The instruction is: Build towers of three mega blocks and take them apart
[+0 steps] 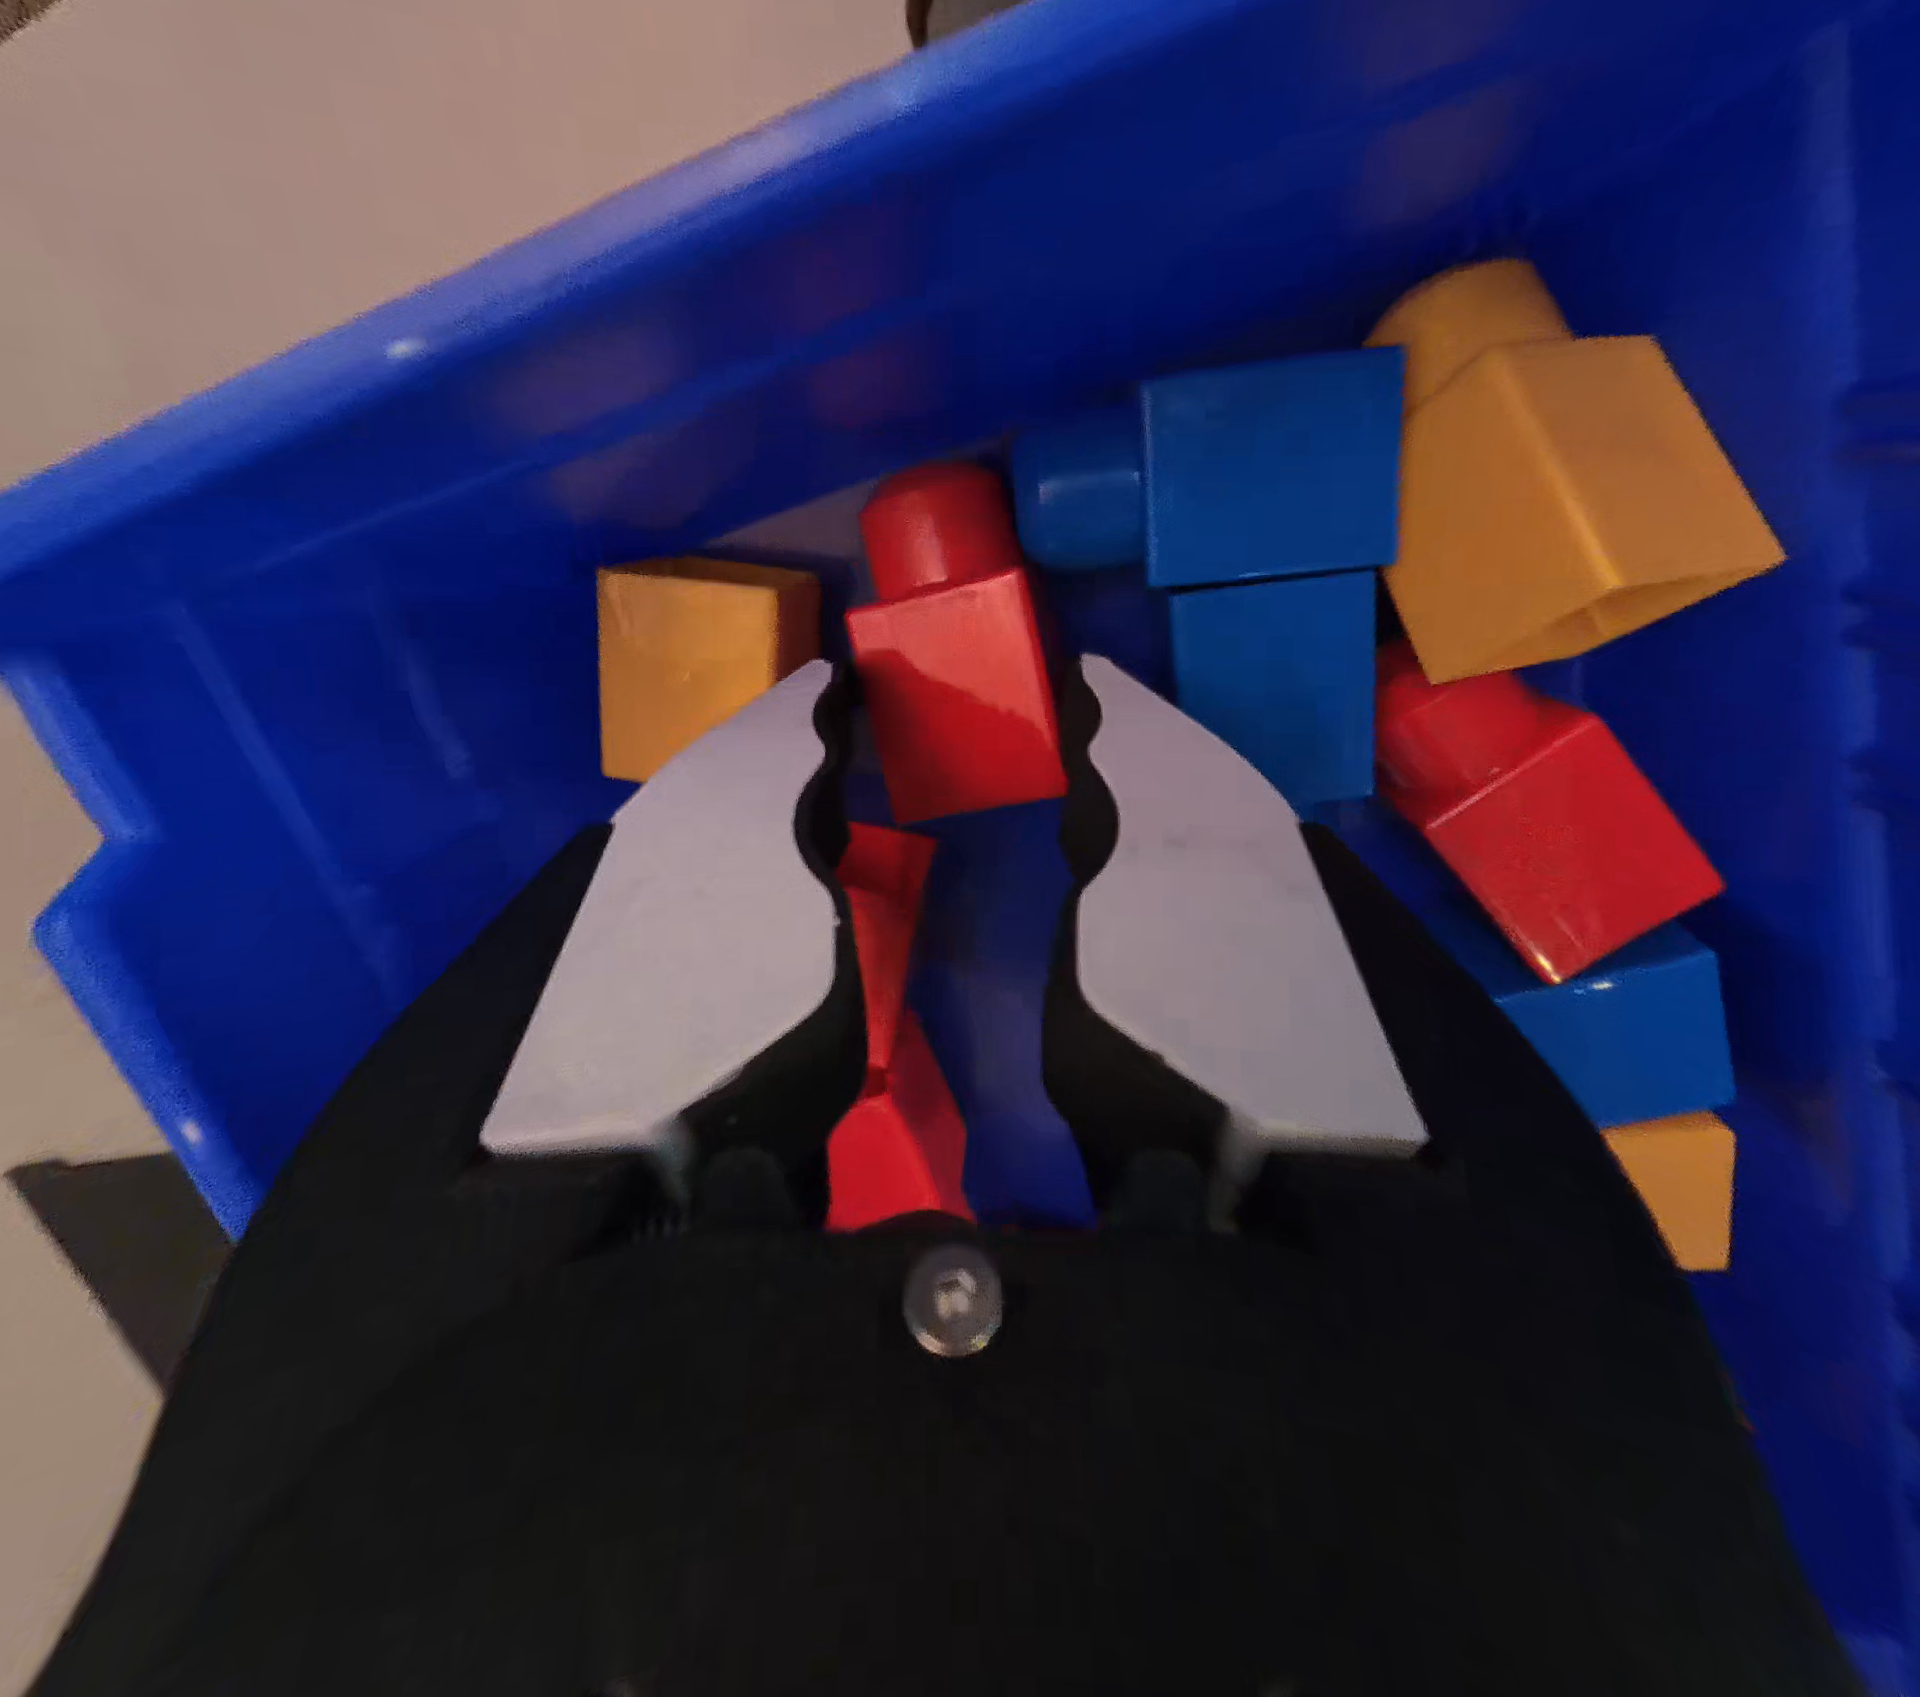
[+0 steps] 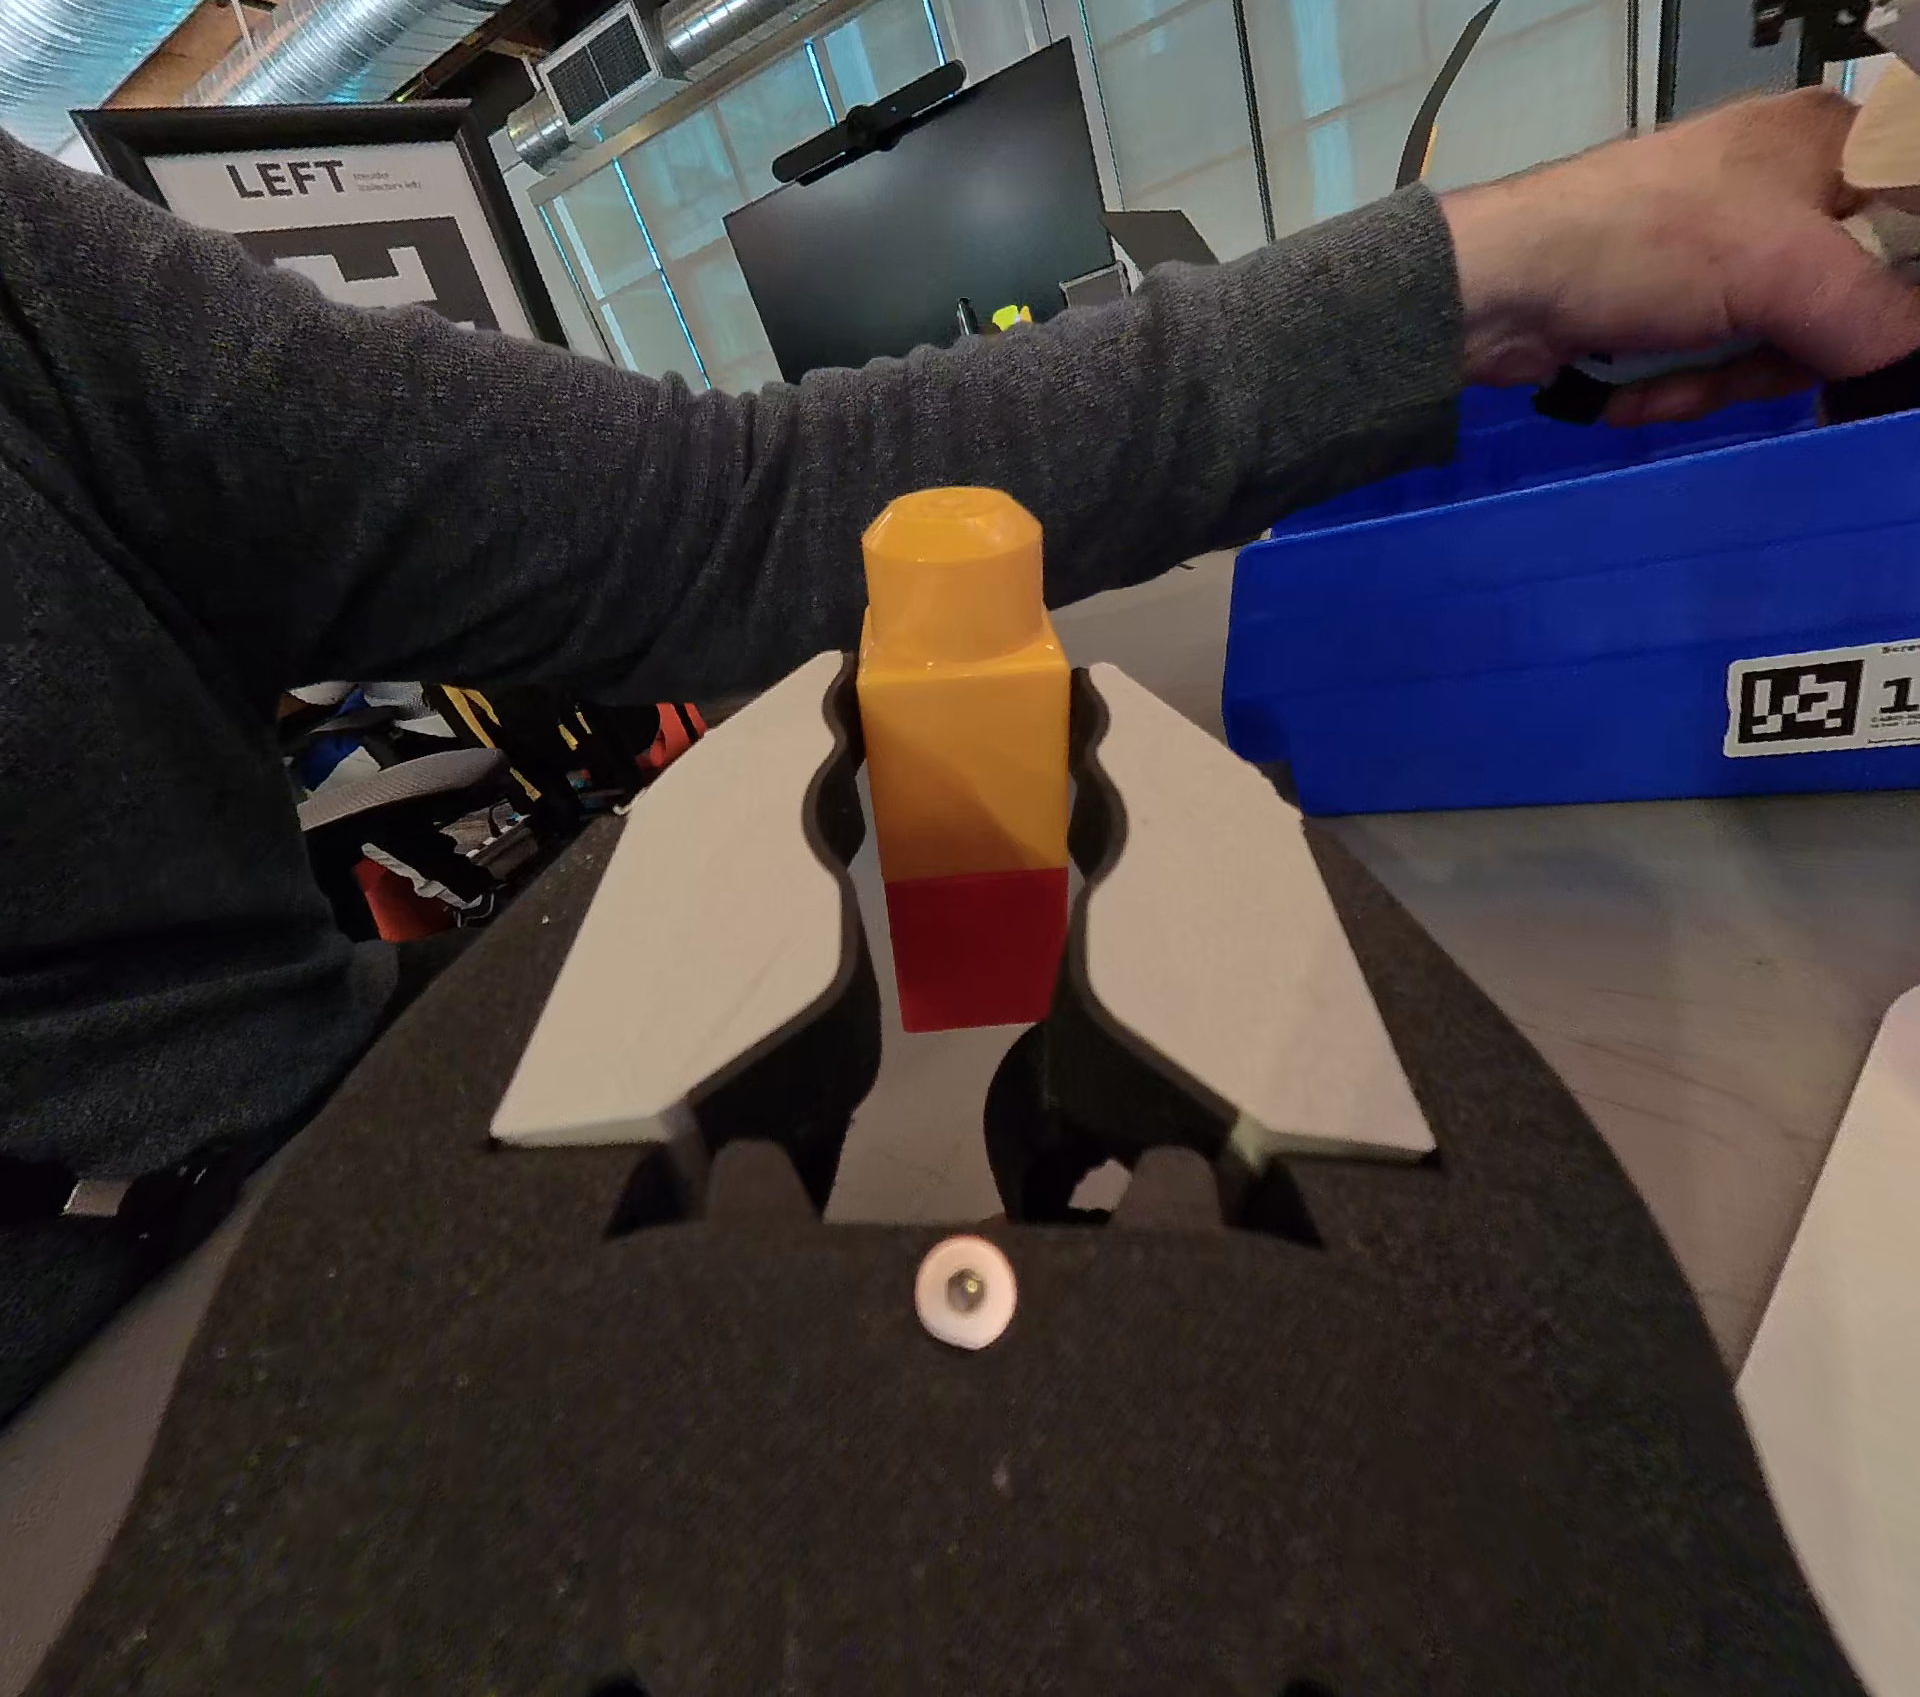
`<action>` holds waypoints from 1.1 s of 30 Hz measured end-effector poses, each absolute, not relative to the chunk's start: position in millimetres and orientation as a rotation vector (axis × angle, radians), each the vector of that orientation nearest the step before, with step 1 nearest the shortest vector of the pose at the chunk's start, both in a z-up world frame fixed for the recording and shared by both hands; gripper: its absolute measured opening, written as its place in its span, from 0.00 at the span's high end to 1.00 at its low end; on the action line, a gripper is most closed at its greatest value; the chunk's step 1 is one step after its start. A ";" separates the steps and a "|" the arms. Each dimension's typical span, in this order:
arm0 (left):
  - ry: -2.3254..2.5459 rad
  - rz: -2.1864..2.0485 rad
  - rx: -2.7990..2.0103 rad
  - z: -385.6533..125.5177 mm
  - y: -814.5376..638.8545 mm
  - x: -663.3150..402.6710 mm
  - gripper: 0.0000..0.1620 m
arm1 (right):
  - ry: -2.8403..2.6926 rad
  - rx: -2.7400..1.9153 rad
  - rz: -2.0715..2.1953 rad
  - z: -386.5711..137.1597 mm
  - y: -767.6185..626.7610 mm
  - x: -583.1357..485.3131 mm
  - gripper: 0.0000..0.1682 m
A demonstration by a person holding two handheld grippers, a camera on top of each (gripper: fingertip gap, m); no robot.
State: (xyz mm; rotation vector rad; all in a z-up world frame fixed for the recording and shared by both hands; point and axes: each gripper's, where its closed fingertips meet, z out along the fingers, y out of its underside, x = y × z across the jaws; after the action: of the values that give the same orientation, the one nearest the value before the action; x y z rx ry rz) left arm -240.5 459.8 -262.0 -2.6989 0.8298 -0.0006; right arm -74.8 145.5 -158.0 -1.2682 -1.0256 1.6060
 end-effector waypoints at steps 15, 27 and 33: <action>0.712 -0.249 -2.592 -246.6 440.3 -247.2 0.79 | -1.040 -1.271 1.596 -158.9 144.1 -76.0 0.78; 0.732 -0.299 -2.787 -255.9 426.1 -228.9 0.77 | -1.042 -1.271 1.595 -159.1 143.9 -76.2 0.78; 0.735 -0.149 -2.779 -255.3 431.2 -244.7 0.79 | -1.045 -1.272 1.592 -159.4 143.6 -76.6 0.78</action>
State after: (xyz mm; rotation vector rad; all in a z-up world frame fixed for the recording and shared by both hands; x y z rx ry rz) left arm -244.7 431.2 -255.3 -2.7794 0.7353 -0.1494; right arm -76.6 143.6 -159.4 -1.2721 -1.0451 1.5924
